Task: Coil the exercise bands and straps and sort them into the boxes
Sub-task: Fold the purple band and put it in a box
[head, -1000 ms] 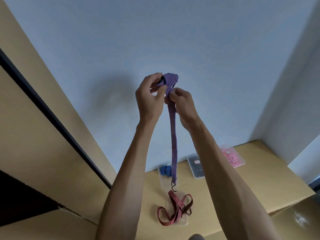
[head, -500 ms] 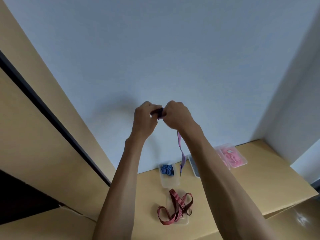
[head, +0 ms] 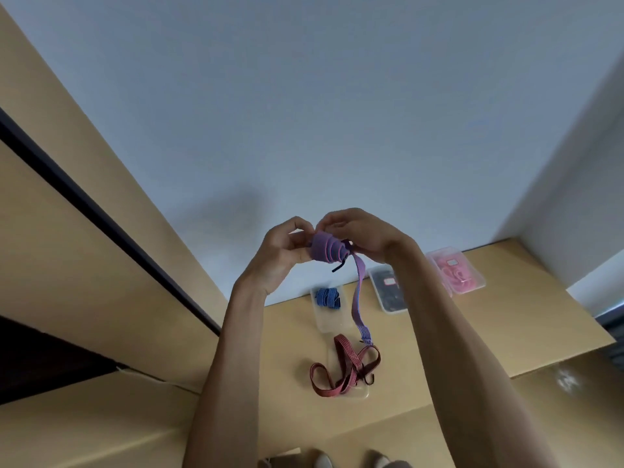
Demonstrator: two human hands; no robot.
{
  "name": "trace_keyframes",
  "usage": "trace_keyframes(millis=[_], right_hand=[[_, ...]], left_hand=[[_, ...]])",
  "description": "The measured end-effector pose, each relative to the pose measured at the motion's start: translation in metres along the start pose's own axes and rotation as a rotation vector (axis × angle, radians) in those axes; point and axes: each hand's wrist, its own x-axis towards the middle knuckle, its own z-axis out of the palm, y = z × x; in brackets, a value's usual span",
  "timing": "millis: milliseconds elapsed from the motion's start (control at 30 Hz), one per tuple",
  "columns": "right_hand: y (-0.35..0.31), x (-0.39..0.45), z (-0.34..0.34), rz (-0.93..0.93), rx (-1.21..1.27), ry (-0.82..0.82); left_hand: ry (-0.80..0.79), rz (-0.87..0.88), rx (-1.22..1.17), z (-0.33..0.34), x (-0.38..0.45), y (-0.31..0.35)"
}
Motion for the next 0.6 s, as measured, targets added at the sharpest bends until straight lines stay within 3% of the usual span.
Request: trace_keyframes(millis=[100, 200, 267, 333, 467, 600], right_hand=[[0.029, 0.006, 0.015, -0.052, 0.259, 0.182], [0.053, 0.013, 0.041, -0.042, 0.174, 0.384], [0.063, 0.015, 0.051, 0.039, 0.183, 0.428], [0.066, 0.015, 0.055, 0.081, 0.083, 0.441], [0.068, 0.020, 0.055, 0.097, -0.381, 0.503], [0.064, 0.024, 0.058, 0.198, -0.392, 0.496]], left_hand=[[0.158, -0.001, -0.195, 0.013, 0.004, -0.009], [0.389, -0.027, -0.149, 0.026, 0.016, -0.017], [0.526, -0.011, -0.071, 0.030, 0.022, -0.024], [0.617, 0.007, 0.092, 0.028, 0.026, -0.032], [0.681, 0.056, 0.351, 0.021, 0.028, -0.047], [0.703, 0.173, 0.581, 0.016, 0.029, -0.058]])
